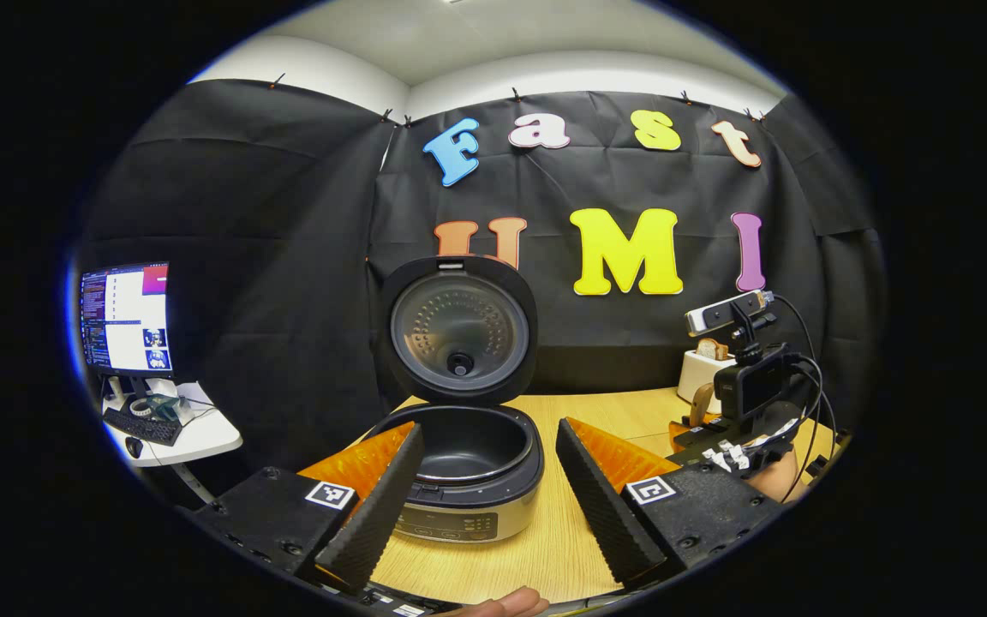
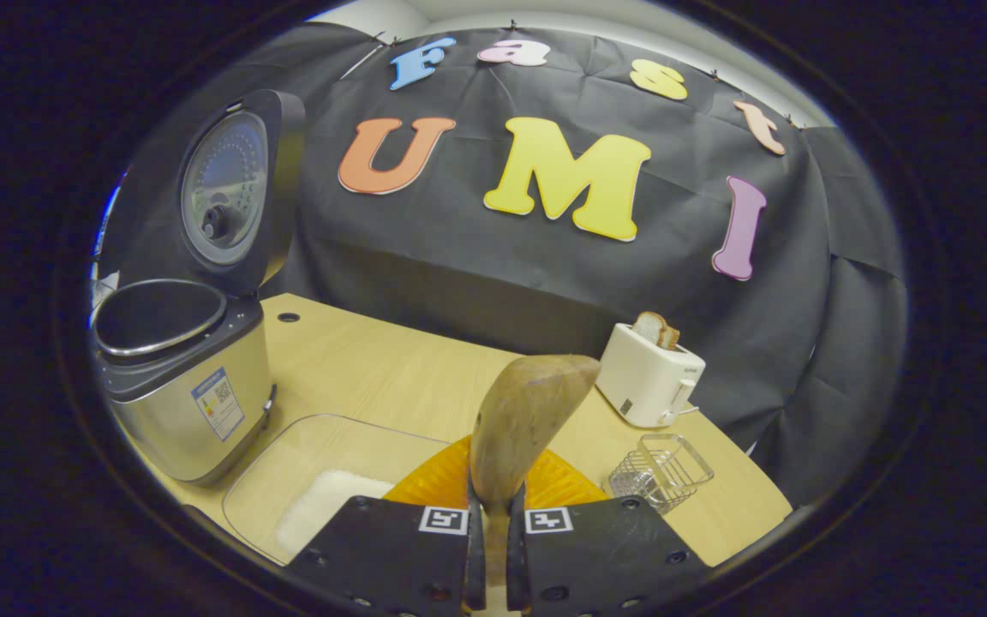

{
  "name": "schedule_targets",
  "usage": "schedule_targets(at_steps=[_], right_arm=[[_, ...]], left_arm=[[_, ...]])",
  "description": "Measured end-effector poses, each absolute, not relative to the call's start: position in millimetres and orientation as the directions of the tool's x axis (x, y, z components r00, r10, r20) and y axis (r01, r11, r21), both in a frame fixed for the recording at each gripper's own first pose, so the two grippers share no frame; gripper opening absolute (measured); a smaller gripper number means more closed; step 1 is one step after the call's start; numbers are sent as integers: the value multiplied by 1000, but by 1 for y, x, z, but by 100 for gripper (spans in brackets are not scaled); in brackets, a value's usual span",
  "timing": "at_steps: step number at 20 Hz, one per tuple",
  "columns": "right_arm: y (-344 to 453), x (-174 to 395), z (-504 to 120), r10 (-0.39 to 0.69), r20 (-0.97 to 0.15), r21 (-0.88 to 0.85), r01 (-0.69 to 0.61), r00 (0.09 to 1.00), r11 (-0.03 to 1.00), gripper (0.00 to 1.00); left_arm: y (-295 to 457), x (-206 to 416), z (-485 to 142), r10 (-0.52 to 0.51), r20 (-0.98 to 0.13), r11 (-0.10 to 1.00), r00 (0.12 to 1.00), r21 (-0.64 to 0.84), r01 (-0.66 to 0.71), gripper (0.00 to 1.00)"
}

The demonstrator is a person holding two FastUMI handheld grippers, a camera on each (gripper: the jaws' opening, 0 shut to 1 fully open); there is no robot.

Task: Close the left gripper, press the button to open the rice cooker; take a wooden spoon from the chopstick holder with the right hand, scoop a spoonful of rice and pour it into the rice cooker, then put the wooden spoon back into the chopstick holder.

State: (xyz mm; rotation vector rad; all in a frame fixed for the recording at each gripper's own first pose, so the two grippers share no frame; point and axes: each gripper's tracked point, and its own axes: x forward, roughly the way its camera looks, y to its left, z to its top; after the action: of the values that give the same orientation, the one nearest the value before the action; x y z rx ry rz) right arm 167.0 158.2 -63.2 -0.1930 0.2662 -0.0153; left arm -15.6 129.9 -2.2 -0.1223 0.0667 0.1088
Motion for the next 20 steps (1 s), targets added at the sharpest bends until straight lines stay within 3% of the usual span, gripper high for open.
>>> schedule_targets(at_steps=[7,15,20], right_arm=[[185,156,-70,-39,-293,-83,15,955,996,10],[186,163,-74,82,-392,309,47,916,950,10],[190,163,-74,169,-399,444,29,901,895,10]], left_arm=[[130,-18,0,95,-58,986,994,-132,-102,99],[149,-13,-10,120,-88,972,989,-190,-135,99],[142,-11,-7,106,-81,975,991,-188,-120,99]])
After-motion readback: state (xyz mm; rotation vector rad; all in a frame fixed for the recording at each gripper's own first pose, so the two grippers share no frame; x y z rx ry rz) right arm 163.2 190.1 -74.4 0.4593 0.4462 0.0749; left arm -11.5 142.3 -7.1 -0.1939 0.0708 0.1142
